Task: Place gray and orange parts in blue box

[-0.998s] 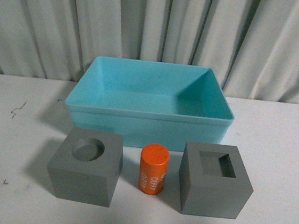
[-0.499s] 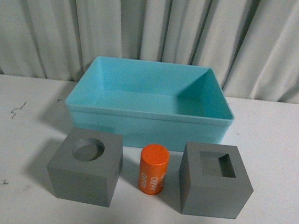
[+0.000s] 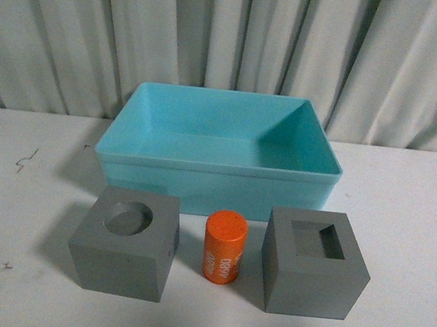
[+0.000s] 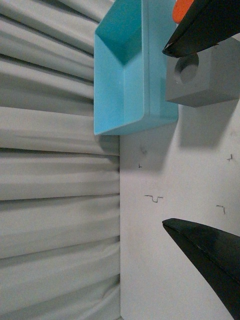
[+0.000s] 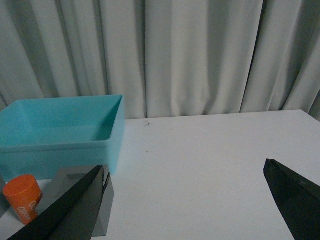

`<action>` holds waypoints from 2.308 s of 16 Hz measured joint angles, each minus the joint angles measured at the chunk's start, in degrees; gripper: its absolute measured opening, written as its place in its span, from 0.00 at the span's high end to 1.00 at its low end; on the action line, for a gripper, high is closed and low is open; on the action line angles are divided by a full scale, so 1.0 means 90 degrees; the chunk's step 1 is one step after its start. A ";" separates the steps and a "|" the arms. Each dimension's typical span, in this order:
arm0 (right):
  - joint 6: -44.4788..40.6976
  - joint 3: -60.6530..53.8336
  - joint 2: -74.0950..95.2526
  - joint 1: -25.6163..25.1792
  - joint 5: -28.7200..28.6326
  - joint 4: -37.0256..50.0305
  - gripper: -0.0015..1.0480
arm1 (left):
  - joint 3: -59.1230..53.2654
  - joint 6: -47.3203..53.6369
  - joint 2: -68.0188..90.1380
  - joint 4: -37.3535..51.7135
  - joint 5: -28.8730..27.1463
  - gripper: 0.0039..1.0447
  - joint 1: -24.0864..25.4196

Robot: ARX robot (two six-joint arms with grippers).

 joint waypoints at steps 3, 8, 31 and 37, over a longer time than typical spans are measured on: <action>0.0000 0.0000 0.0000 0.0002 0.0002 0.0000 0.06 | 0.0000 0.0000 0.0000 0.0000 0.0000 0.06 0.0000; 0.0000 0.0000 0.0000 0.0000 0.0000 0.0000 0.06 | 0.0000 0.0000 0.0000 0.0000 0.0000 0.06 0.0000; 0.1059 0.3696 1.0452 0.1783 0.0673 0.2722 0.06 | 0.0000 0.0000 0.0000 -0.0002 0.0000 0.06 0.0000; 0.1212 0.3946 1.1183 0.1911 0.0816 0.2895 0.06 | 0.0000 0.0000 0.0000 -0.0002 0.0002 0.06 0.0000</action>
